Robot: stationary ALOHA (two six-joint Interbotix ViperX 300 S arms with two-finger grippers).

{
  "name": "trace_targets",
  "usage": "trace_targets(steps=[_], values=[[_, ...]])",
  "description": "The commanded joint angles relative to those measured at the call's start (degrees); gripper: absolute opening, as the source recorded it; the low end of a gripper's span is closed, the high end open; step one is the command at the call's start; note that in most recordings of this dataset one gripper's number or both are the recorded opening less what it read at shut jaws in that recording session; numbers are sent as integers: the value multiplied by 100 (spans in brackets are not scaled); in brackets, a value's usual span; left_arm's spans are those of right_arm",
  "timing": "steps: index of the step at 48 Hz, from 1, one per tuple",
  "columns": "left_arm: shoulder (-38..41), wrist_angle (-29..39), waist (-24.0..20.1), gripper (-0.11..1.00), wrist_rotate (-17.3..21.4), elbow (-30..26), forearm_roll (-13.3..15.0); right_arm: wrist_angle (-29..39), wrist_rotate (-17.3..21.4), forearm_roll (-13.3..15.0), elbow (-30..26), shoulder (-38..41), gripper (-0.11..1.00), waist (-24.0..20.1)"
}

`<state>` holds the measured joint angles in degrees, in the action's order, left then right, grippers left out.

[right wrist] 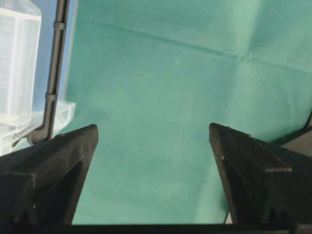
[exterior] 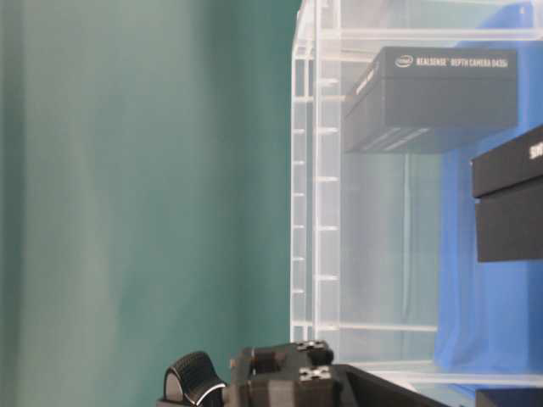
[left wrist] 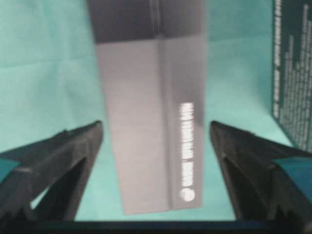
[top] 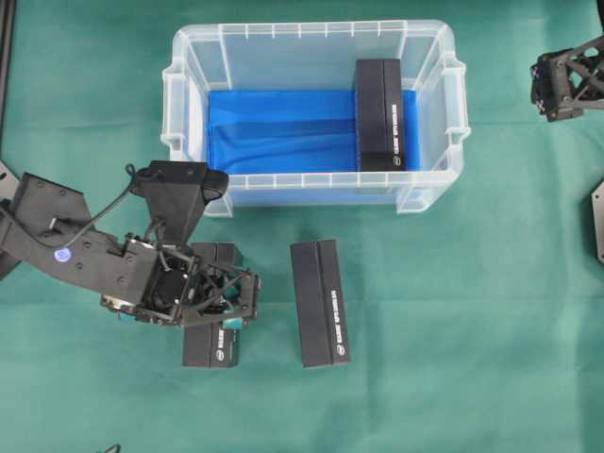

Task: Take out the box from the case.
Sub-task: 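Open the left gripper and withdraw it to the left side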

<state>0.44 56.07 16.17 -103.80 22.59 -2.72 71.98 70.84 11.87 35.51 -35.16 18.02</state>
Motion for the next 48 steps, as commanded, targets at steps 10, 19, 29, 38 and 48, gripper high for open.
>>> trace_targets(steps=[10,19,29,38,48], values=[[-211,-299,-97,98,-105,26,0,-9,0,9,-88,-35,91,9],[-220,-334,-97,98,-97,-114,9,-9,0,0,-88,-35,91,9],[-246,-246,-176,98,-79,-545,0,-9,0,0,-88,-35,91,9],[-369,360,-220,98,-53,-1055,0,-9,0,9,-88,-35,91,9],[-589,1274,-264,98,-53,-1626,-35,-35,-9,9,-88,-35,91,9]])
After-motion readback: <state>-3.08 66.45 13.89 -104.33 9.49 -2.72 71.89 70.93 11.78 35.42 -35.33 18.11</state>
